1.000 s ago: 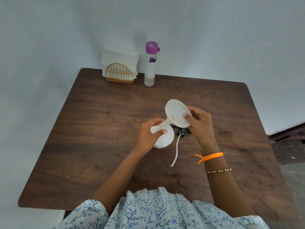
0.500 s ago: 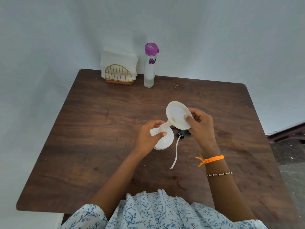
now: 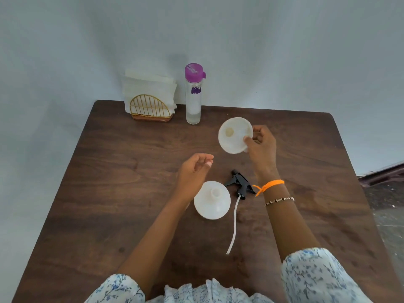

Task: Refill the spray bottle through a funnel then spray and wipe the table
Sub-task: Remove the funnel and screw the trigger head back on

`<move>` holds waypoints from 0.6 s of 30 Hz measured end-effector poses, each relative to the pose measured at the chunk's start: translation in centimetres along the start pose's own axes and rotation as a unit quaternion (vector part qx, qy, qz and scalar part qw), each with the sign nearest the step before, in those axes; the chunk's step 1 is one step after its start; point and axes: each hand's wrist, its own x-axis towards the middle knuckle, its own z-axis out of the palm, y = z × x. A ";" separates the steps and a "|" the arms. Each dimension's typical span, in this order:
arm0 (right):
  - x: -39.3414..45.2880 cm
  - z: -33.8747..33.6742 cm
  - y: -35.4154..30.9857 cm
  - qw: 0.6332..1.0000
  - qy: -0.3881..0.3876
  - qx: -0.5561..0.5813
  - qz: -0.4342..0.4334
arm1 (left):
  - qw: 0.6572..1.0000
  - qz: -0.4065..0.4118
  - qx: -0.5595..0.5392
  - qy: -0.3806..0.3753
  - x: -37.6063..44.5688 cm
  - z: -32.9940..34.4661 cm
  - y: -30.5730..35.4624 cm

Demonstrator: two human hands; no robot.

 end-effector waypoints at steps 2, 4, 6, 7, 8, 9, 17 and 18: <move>2.5 1.3 0.7 0.999 0.015 -0.038 -0.021 | 1.000 0.001 0.014 -0.012 1.6 0.6 0.2; 4.9 2.5 1.7 0.997 0.026 -0.060 -0.028 | 0.999 -0.002 0.024 -0.021 3.1 1.1 0.2; 7.0 3.6 2.9 0.996 0.042 -0.069 -0.025 | 0.999 -0.007 0.032 -0.022 4.3 1.4 0.1; 8.0 4.0 3.5 0.996 0.048 -0.073 -0.022 | 0.999 -0.009 0.035 -0.019 4.9 1.6 0.0; 8.8 4.5 4.1 0.996 0.051 -0.076 -0.017 | 0.999 -0.012 0.039 -0.016 5.3 1.7 -0.1; 9.5 4.8 4.7 0.995 0.052 -0.080 -0.010 | 0.999 -0.015 0.042 -0.014 5.7 1.8 -0.2; 12.8 6.5 7.0 0.992 0.062 -0.112 -0.009 | 0.997 -0.053 0.046 -0.006 6.7 2.1 -1.9; 13.0 6.6 7.2 0.992 0.063 -0.111 -0.009 | 0.998 -0.056 0.043 -0.004 6.7 2.2 -2.1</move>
